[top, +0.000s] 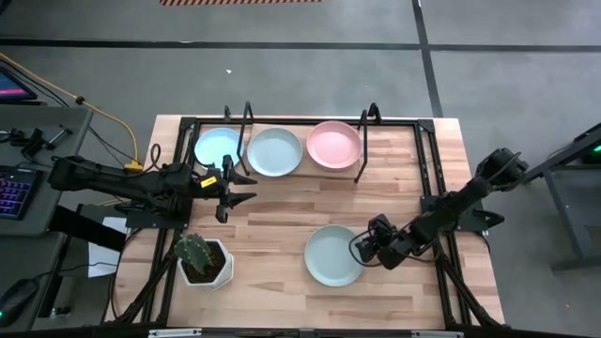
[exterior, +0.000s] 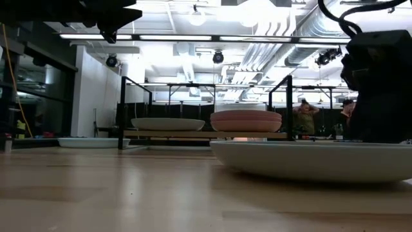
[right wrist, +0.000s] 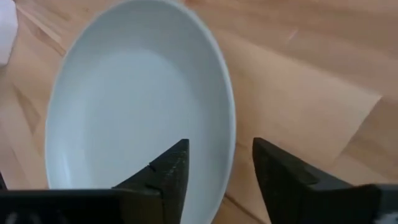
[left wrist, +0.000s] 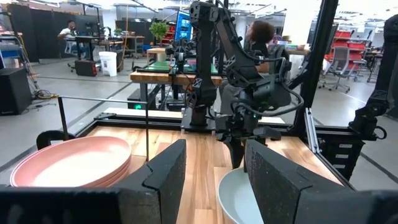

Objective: Place and stack plates onto a shelf
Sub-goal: Stack the white plate on top of the white plate on the shelf

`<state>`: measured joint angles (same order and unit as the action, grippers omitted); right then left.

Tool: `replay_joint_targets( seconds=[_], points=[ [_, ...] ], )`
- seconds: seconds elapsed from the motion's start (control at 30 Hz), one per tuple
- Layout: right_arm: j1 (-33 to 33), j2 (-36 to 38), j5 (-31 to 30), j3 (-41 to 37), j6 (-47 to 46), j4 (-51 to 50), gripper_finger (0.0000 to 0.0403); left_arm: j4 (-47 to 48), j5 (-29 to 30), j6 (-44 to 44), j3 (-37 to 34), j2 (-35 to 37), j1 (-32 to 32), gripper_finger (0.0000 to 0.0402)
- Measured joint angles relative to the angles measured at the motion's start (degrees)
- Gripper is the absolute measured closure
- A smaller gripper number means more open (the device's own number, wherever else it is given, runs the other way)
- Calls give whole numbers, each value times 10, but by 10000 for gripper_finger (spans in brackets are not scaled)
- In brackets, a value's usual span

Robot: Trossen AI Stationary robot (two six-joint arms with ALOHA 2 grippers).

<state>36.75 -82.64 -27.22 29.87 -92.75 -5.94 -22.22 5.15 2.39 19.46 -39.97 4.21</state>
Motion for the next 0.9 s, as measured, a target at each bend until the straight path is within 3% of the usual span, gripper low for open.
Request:
replay_joint_targets(
  seconds=[0.27,0.47,0.6,0.9],
  points=[
    [-8,-55,26,0,-15,62,296,0,0,0,0,0,0,247],
    [-9,-51,37,0,-24,68,391,-1,0,0,0,0,0,247],
    [-17,-45,32,0,-17,115,398,-2,0,-1,0,0,0,247],
    [-80,-45,28,0,123,298,402,-7,0,-5,0,0,0,247]
  ],
)
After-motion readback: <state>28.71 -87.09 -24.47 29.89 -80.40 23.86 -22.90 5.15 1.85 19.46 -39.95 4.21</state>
